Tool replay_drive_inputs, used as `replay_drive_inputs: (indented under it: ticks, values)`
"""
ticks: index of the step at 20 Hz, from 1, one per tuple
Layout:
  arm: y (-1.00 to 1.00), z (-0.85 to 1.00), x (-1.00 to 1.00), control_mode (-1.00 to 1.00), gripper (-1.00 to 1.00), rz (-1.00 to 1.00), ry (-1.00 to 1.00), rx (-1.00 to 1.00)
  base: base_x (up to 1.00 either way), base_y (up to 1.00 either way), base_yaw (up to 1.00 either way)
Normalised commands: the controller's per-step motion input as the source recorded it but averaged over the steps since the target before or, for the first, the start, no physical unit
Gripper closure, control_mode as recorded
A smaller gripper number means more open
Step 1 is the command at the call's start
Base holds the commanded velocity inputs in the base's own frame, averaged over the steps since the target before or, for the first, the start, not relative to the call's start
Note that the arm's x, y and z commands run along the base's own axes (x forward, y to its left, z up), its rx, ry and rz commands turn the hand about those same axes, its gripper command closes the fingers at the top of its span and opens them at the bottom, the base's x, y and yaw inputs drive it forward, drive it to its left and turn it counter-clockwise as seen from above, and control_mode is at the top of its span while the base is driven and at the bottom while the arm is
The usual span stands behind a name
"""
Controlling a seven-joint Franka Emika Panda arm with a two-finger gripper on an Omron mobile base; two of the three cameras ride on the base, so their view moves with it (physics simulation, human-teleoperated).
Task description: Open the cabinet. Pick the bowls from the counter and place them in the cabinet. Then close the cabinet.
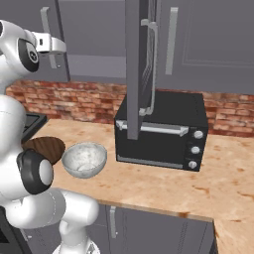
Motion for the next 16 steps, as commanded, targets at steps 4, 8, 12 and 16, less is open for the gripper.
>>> replay_drive_inputs:
  ticks: [4, 8, 12, 16]
  values:
    - [0.00, -0.29, 0.48, -1.00, 1.00, 0.00, 0.01, 0.02, 0.00, 0.00, 0.00]
    - [0.00, -0.28, 0.40, -1.00, 1.00, 0.00, 0.00, 0.04, 0.00, 0.00, 0.00]
    - [0.08, -0.14, 0.04, -1.00, 1.00, 0.00, 0.01, 0.01, 0.00, 0.00, 0.00]
    - [0.18, 0.00, -0.27, -1.00, 1.00, 0.00, -0.01, 0.00, 0.00, 0.00, 0.00]
